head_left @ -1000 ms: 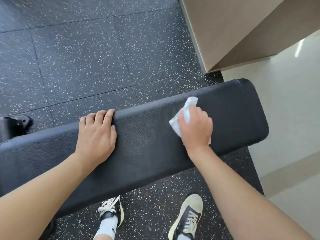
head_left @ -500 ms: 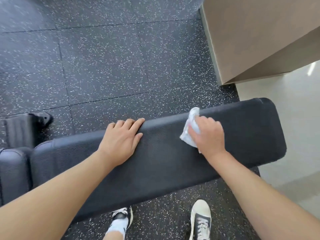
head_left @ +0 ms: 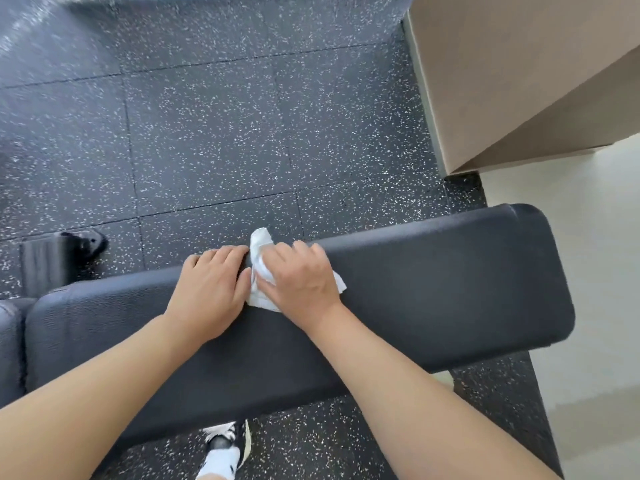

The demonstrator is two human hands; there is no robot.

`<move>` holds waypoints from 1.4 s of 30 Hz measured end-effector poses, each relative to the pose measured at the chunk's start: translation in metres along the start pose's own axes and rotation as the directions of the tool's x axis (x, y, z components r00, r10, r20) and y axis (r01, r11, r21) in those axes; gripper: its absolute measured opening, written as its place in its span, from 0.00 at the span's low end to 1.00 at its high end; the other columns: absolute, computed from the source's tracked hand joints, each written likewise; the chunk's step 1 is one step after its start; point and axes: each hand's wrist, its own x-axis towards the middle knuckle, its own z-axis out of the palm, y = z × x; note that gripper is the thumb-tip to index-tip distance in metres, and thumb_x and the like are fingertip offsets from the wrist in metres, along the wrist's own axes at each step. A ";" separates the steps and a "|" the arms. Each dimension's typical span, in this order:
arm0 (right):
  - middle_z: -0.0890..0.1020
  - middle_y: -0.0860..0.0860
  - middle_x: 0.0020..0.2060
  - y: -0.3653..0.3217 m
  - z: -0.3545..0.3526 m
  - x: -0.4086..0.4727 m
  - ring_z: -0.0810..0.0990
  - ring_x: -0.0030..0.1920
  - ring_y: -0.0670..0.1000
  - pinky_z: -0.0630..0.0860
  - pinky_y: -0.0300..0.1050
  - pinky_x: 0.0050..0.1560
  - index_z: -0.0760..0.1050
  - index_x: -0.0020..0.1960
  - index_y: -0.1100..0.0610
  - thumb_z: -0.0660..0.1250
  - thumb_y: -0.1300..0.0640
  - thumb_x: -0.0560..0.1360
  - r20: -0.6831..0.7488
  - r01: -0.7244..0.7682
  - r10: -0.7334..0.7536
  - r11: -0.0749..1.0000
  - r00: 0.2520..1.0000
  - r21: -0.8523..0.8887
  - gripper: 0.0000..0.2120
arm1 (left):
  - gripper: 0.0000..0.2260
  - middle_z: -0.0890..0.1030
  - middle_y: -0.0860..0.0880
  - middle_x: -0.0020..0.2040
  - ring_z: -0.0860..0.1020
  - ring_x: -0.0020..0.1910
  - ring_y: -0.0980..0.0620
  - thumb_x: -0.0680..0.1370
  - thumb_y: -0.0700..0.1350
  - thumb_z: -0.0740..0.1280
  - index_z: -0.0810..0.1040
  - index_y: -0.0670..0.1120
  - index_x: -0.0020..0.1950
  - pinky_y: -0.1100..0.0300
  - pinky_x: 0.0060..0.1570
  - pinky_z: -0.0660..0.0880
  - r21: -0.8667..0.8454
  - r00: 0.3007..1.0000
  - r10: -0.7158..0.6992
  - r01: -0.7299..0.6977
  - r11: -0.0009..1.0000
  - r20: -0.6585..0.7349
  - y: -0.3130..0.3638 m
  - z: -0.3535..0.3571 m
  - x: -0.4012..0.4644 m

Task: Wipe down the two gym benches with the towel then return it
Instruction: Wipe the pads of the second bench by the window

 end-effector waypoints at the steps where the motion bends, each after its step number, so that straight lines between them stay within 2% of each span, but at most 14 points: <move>1: 0.75 0.49 0.35 0.018 -0.004 -0.003 0.73 0.35 0.54 0.62 0.49 0.37 0.78 0.46 0.54 0.72 0.47 0.72 -0.005 -0.001 0.001 1.000 1.000 0.015 0.11 | 0.29 0.80 0.47 0.68 0.77 0.64 0.41 0.81 0.58 0.47 0.74 0.45 0.72 0.43 0.64 0.69 0.008 1.000 -0.009 0.009 1.000 0.007 0.014 0.000 0.003; 3: 0.76 0.49 0.34 0.064 -0.015 -0.010 0.73 0.35 0.54 0.62 0.49 0.37 0.78 0.47 0.54 0.72 0.48 0.72 -0.016 -0.059 0.059 0.998 0.998 0.018 0.10 | 0.30 0.78 0.46 0.71 0.76 0.67 0.40 0.81 0.59 0.47 0.72 0.44 0.75 0.43 0.67 0.68 0.029 1.000 -0.006 0.006 1.000 0.017 0.049 0.002 0.014; 6: 0.78 0.50 0.33 0.153 -0.037 -0.008 0.76 0.34 0.57 0.63 0.48 0.36 0.80 0.47 0.55 0.73 0.51 0.70 -0.017 -0.293 0.293 0.955 0.956 -0.044 0.10 | 0.30 0.76 0.46 0.72 0.75 0.68 0.40 0.82 0.60 0.49 0.69 0.44 0.77 0.42 0.68 0.67 0.057 0.999 0.041 -0.042 0.997 0.011 0.123 0.010 0.042; 8: 0.80 0.52 0.35 0.214 -0.055 -0.006 0.78 0.36 0.59 0.64 0.49 0.38 0.81 0.49 0.56 0.73 0.52 0.70 0.019 -0.380 0.382 0.922 0.924 -0.070 0.11 | 0.30 0.75 0.46 0.73 0.74 0.68 0.39 0.83 0.61 0.50 0.66 0.45 0.79 0.42 0.68 0.67 0.060 0.995 0.094 -0.095 0.994 0.020 0.179 0.017 0.063; 12: 0.81 0.53 0.39 0.307 -0.086 -0.040 0.79 0.39 0.60 0.65 0.50 0.40 0.80 0.52 0.56 0.70 0.49 0.74 0.006 -0.430 0.431 0.900 0.902 -0.076 0.12 | 0.31 0.71 0.45 0.75 0.71 0.70 0.39 0.84 0.63 0.52 0.60 0.45 0.82 0.41 0.69 0.67 0.072 0.980 0.187 -0.192 0.979 0.063 0.286 0.026 0.108; 16: 0.76 0.51 0.34 0.320 -0.102 -0.118 0.74 0.35 0.58 0.65 0.52 0.36 0.77 0.48 0.56 0.68 0.49 0.75 -0.090 -0.431 0.423 0.896 0.902 -0.108 0.10 | 0.28 0.72 0.45 0.72 0.72 0.68 0.39 0.85 0.60 0.51 0.60 0.45 0.80 0.41 0.65 0.70 0.066 0.967 0.236 -0.243 0.968 0.101 0.347 0.028 0.143; 19: 0.69 0.49 0.33 0.307 -0.103 -0.184 0.66 0.34 0.54 0.61 0.51 0.35 0.75 0.45 0.55 0.68 0.51 0.77 -0.133 -0.406 0.395 0.911 0.909 -0.072 0.07 | 0.22 0.77 0.46 0.65 0.76 0.64 0.40 0.86 0.58 0.50 0.70 0.48 0.73 0.43 0.60 0.73 0.004 0.980 0.192 -0.192 0.981 0.062 0.365 0.031 0.159; 21: 0.66 0.48 0.33 0.300 -0.105 -0.218 0.63 0.34 0.52 0.62 0.51 0.35 0.74 0.44 0.54 0.65 0.51 0.80 -0.127 -0.394 0.389 0.919 0.912 -0.015 0.09 | 0.20 0.80 0.49 0.52 0.79 0.56 0.40 0.85 0.57 0.48 0.76 0.50 0.56 0.46 0.53 0.73 -0.051 0.998 0.057 -0.059 0.997 -0.035 0.374 0.037 0.164; 23: 0.65 0.47 0.33 0.301 -0.110 -0.239 0.62 0.35 0.52 0.62 0.50 0.35 0.71 0.43 0.52 0.63 0.50 0.82 -0.117 -0.387 0.389 0.921 0.914 0.034 0.10 | 0.20 0.79 0.51 0.43 0.79 0.47 0.41 0.84 0.56 0.47 0.73 0.51 0.43 0.48 0.47 0.70 -0.094 0.989 -0.058 0.045 0.994 -0.133 0.382 0.043 0.166; 28: 0.60 0.44 0.38 0.331 -0.122 -0.266 0.60 0.38 0.50 0.57 0.47 0.41 0.70 0.45 0.52 0.63 0.51 0.83 -0.108 -0.449 0.449 0.893 0.887 0.023 0.09 | 0.21 0.76 0.53 0.38 0.75 0.40 0.44 0.84 0.56 0.48 0.74 0.50 0.41 0.49 0.45 0.67 -0.088 0.975 -0.104 0.088 0.992 -0.197 0.385 0.050 0.165; 31: 0.61 0.46 0.37 0.340 -0.118 -0.250 0.59 0.37 0.51 0.59 0.49 0.38 0.70 0.43 0.54 0.61 0.52 0.83 -0.186 -0.446 0.446 0.894 0.876 0.044 0.10 | 0.20 0.74 0.53 0.37 0.74 0.40 0.44 0.83 0.56 0.47 0.70 0.51 0.38 0.48 0.45 0.70 -0.083 0.970 -0.098 0.081 0.993 -0.222 0.386 0.052 0.167; 36: 0.65 0.48 0.33 0.369 -0.102 -0.156 0.67 0.33 0.55 0.64 0.51 0.33 0.73 0.41 0.55 0.68 0.52 0.77 -0.268 -0.490 0.493 0.868 0.828 0.082 0.09 | 0.18 0.69 0.56 0.35 0.70 0.38 0.45 0.82 0.54 0.47 0.67 0.51 0.38 0.50 0.43 0.66 -0.044 0.965 -0.071 0.062 0.997 -0.251 0.383 0.060 0.171; 38: 0.68 0.48 0.33 0.382 -0.096 -0.101 0.70 0.34 0.55 0.62 0.49 0.34 0.75 0.41 0.55 0.68 0.49 0.74 -0.217 -0.516 0.527 0.849 0.821 0.113 0.10 | 0.19 0.69 0.55 0.35 0.68 0.38 0.46 0.81 0.55 0.46 0.71 0.51 0.40 0.51 0.43 0.65 -0.031 0.964 -0.077 0.072 0.997 -0.253 0.383 0.061 0.171; 42: 0.79 0.49 0.37 0.400 -0.087 -0.009 0.81 0.42 0.57 0.62 0.47 0.40 0.77 0.43 0.51 0.67 0.50 0.75 0.016 -0.536 0.538 0.837 0.843 0.107 0.05 | 0.20 0.80 0.48 0.41 0.74 0.41 0.41 0.80 0.55 0.43 0.72 0.51 0.42 0.48 0.43 0.69 -0.061 0.966 -0.078 0.064 0.996 -0.245 0.384 0.059 0.170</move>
